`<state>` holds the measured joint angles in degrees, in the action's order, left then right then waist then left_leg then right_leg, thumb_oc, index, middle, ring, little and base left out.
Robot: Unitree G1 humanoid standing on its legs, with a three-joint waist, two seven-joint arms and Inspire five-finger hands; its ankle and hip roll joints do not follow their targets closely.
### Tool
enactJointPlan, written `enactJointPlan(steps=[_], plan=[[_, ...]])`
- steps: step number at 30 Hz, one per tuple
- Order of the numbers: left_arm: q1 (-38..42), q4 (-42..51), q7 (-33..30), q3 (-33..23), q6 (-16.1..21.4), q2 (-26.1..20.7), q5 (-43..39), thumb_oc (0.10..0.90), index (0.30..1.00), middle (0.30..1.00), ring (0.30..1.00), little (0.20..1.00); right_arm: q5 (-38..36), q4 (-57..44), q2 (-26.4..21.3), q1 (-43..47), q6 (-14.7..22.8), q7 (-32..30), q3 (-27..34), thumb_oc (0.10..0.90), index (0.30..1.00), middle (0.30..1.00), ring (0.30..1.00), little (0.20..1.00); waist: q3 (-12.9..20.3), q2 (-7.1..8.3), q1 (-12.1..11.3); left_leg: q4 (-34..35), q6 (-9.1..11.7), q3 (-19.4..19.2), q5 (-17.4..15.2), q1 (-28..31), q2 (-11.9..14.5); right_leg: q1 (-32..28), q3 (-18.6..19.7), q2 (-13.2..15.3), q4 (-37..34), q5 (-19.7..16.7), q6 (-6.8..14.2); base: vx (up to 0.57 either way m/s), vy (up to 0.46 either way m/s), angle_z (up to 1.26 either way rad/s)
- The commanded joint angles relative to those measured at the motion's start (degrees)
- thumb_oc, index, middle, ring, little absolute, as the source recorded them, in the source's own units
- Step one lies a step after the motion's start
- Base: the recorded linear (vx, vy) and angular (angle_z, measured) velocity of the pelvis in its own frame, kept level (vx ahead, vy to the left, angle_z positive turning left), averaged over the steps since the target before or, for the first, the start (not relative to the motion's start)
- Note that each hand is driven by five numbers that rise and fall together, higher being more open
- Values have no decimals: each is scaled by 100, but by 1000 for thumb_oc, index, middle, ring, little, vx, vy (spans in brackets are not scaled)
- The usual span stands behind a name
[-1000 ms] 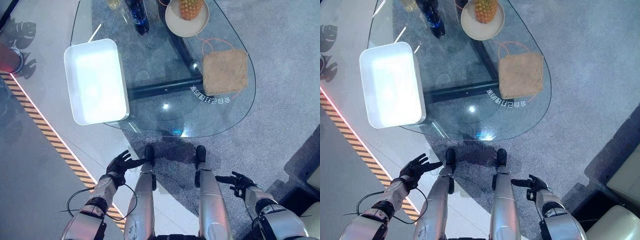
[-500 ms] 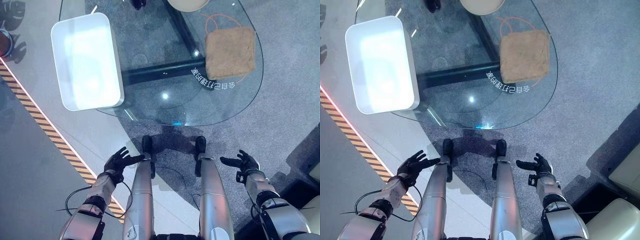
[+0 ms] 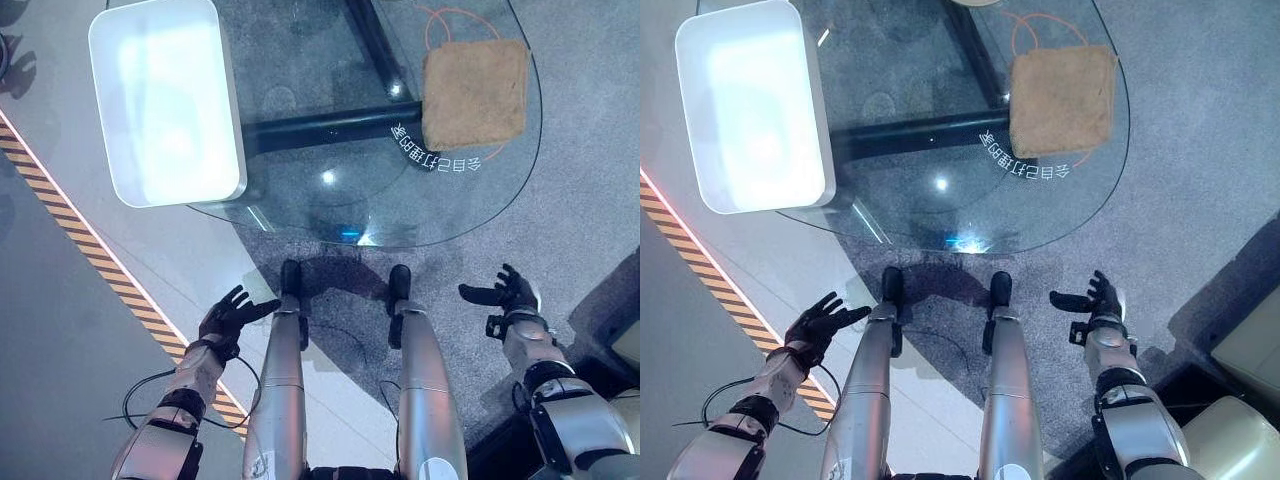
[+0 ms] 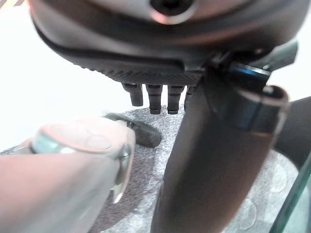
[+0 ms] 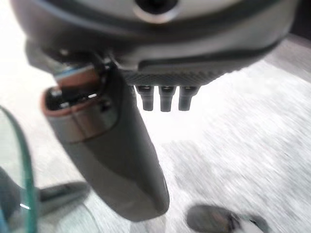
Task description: Wipe the table with a cloth and put it in the basket.
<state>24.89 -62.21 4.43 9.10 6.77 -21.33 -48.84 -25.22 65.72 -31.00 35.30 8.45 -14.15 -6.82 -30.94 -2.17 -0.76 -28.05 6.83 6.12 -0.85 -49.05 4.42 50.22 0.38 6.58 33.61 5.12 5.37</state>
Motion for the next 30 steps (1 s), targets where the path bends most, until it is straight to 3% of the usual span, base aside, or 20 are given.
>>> enactJointPlan(steps=[1, 5, 12, 20, 30], plan=[[-413, -26, 21, -143, 276, -326, -198, 800, 900, 900, 900, 900, -125, -443, -699, -89, 549, -642, 191, 800, 900, 900, 900, 900, 115, 129, -33, -87, -567, -393, -129, -36, -543, -171, -509, -402, -240, -111, -394, 0, 0, 0], [-500, 14, 45, -31, 401, -307, -321, 800, 900, 900, 900, 900, 225, -1102, -1187, 433, 716, -1579, 80, 800, 900, 900, 900, 900, 115, 137, -24, 149, -550, -406, -25, -16, -540, -203, -539, -433, -486, -203, -368, 0, 0, 0], [-405, -49, 76, 97, 447, -326, -551, 800, 900, 900, 900, 900, 563, -1373, -1631, 1274, 768, -2490, -196, 800, 900, 900, 900, 900, 115, 91, -21, 370, -528, -431, 51, -16, -534, -207, -546, -435, -721, -262, -335, -2, 34, 0], [-385, 87, 46, 240, 406, -343, -705, 800, 900, 900, 900, 900, 981, -1713, -2059, 2324, 582, -2753, -967, 800, 900, 900, 900, 900, 115, 13, -72, 623, -495, -399, 141, 6, -562, -219, -567, -413, -947, -287, -325, 0, 0, 0], [-405, 328, 44, 313, 223, -465, -684, 800, 900, 900, 900, 900, 2132, -2095, -2345, 4062, -256, -2422, -2523, 800, 900, 900, 900, 900, 115, -13, -239, 846, -480, -299, 239, -4, -593, -229, -653, -403, -1123, -268, -337, 5, -3, -1]])
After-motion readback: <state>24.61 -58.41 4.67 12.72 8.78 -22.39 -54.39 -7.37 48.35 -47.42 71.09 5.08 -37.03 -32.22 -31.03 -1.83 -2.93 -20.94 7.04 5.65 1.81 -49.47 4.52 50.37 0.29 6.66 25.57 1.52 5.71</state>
